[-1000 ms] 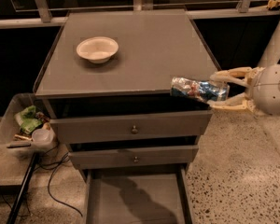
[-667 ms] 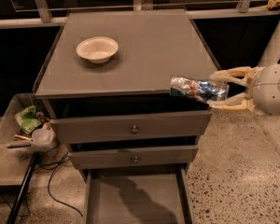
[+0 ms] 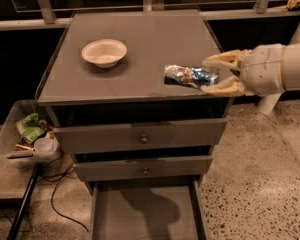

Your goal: Pick redbull can from bottom drawer and place on counter

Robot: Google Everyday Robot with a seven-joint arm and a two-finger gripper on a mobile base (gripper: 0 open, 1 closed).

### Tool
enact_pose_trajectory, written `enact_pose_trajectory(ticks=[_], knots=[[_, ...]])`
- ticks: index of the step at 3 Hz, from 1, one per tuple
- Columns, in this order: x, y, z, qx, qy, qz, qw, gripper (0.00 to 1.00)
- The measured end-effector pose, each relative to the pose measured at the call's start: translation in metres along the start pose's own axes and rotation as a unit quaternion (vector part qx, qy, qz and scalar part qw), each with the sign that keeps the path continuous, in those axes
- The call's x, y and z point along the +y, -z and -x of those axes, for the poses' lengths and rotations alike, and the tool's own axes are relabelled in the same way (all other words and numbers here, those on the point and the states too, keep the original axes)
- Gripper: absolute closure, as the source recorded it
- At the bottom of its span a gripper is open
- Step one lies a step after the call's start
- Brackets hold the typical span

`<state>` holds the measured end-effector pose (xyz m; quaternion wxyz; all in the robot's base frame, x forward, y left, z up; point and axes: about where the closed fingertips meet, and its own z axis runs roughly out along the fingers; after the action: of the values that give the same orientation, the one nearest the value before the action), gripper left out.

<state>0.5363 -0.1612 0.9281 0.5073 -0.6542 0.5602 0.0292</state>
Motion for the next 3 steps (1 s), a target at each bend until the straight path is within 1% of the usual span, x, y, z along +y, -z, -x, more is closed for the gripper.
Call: enact_pose_trajectory(ticks=[1,2,3], knots=[[-0.034,-0.034,0.001,-0.001,0.013,0.01,0.9999,1.0],[-0.06,-0.061,0.002,0.002,0.019,0.022,0.9996,1.0],[-0.076,-0.081,0.0,0.005,0.02,0.036,0.9992,1.0]])
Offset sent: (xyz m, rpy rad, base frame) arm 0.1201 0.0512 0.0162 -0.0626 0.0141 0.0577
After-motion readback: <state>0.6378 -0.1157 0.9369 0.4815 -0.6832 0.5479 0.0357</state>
